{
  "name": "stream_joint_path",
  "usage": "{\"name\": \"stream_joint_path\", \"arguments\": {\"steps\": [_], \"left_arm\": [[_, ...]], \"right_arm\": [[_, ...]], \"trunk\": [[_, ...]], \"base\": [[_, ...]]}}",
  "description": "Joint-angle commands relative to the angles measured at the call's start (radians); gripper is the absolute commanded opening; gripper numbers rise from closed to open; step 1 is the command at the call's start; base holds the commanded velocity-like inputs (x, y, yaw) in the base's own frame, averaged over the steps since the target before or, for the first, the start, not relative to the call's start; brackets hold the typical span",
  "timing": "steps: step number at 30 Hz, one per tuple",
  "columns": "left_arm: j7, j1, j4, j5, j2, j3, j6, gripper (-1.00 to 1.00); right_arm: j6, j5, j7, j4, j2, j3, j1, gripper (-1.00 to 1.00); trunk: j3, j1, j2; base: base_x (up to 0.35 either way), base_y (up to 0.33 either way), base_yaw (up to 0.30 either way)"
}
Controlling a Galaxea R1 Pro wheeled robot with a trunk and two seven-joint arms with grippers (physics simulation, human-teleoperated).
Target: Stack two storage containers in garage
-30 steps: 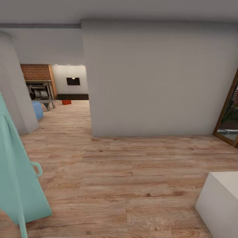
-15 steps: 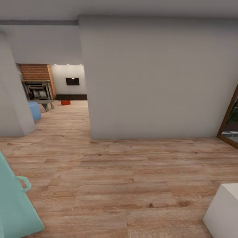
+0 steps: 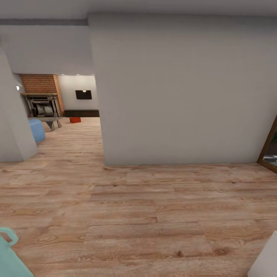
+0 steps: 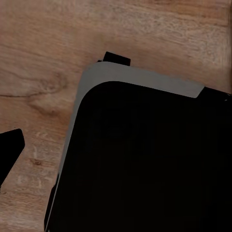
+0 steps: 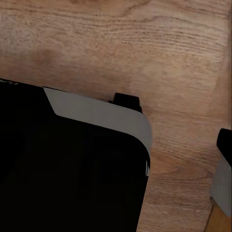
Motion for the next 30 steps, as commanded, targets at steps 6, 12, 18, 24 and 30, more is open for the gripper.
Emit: {"name": "stream_joint_path", "arguments": {"steps": [6, 12, 18, 24, 30], "left_arm": [[0.001, 0.0, 0.0, 0.005, 0.0, 0.0, 0.001, 1.0], [0.001, 0.0, 0.002, 0.005, 0.0, 0.0, 0.0, 1.0], [0.001, 0.0, 0.0, 0.005, 0.0, 0.0, 0.001, 1.0], [0.001, 0.0, -0.001, 0.005, 0.0, 0.0, 0.001, 1.0], [0.001, 0.0, -0.001, 0.005, 0.0, 0.0, 0.001, 1.0]], "right_arm": [[-0.005, -0.01, 0.0, 0.002, 0.0, 0.008, -0.001, 1.0], [-0.005, -0.01, 0.001, 0.002, 0.0, 0.008, -0.001, 1.0], [-0.005, -0.01, 0.001, 0.002, 0.0, 0.008, -0.001, 1.0], [-0.005, -0.01, 0.0, 0.002, 0.0, 0.008, -0.001, 1.0], [-0.005, -0.01, 0.0, 0.002, 0.0, 0.008, -0.001, 1.0]], "trunk": [[-0.001, 0.001, 0.0], [-0.001, 0.001, 0.0], [-0.001, 0.001, 0.0], [-0.001, 0.001, 0.0], [-0.001, 0.001, 0.0]], "base": [[0.325, 0.0, 0.0], [0.325, 0.0, 0.0], [0.325, 0.0, 0.0], [0.325, 0.0, 0.0], [0.325, 0.0, 0.0]]}}
